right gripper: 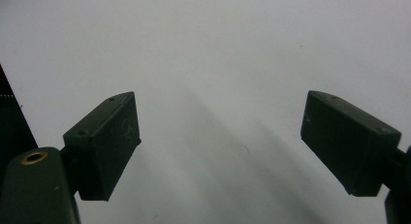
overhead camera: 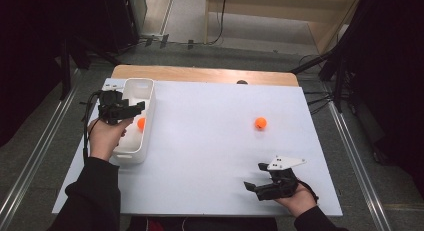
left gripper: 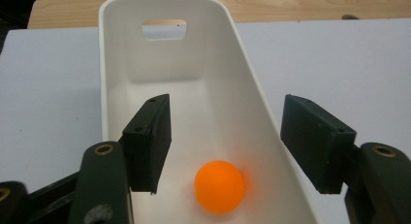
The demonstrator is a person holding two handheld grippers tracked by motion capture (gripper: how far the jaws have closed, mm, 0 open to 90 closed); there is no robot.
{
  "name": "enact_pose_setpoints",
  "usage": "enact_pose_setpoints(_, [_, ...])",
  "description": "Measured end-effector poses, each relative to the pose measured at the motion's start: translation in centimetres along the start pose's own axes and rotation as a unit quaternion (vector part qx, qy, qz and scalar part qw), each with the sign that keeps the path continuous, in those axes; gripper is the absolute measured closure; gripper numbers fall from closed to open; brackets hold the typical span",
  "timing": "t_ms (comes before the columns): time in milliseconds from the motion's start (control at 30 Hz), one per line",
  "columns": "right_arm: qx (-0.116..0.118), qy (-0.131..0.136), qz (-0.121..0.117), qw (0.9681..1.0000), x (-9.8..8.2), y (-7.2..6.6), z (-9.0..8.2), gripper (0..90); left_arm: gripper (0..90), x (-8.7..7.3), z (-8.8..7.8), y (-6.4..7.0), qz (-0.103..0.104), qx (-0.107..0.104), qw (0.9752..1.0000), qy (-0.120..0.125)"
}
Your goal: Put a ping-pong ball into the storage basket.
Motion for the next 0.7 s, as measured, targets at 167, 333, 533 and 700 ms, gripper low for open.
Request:
enact_pose_setpoints(167, [0.002,-0.004,-0.006,1.0,0.1,-0.1,0.2,12.5,32.8,0.3,-0.4,0.6,0.012,-0.016,0.9998,0.0])
enact_pose_setpoints(333, [0.002,-0.002,-0.002,1.0,0.1,-0.1,0.1,12.4,31.0,0.7,-1.0,2.0,0.025,-0.049,0.9985,0.0])
enact_pose_setpoints(533, [0.003,-0.003,-0.004,1.0,0.1,-0.1,0.1,12.4,30.9,1.0,-1.5,3.7,0.037,-0.084,0.9957,0.001])
enact_pose_setpoints(700, [0.003,-0.001,-0.003,1.0,0.1,-0.1,0.1,12.5,30.9,1.1,-1.8,4.9,0.045,-0.112,0.9927,-0.002])
Point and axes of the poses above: each handheld gripper's, and its own axes: z roughly forward along the jaws, x roughly out of its top, y roughly to its right, the point moved 10 cm from there along z, roughly forward along the jaws, and after that the axes turned 3 degrees about -x, right-handed, at the moved point
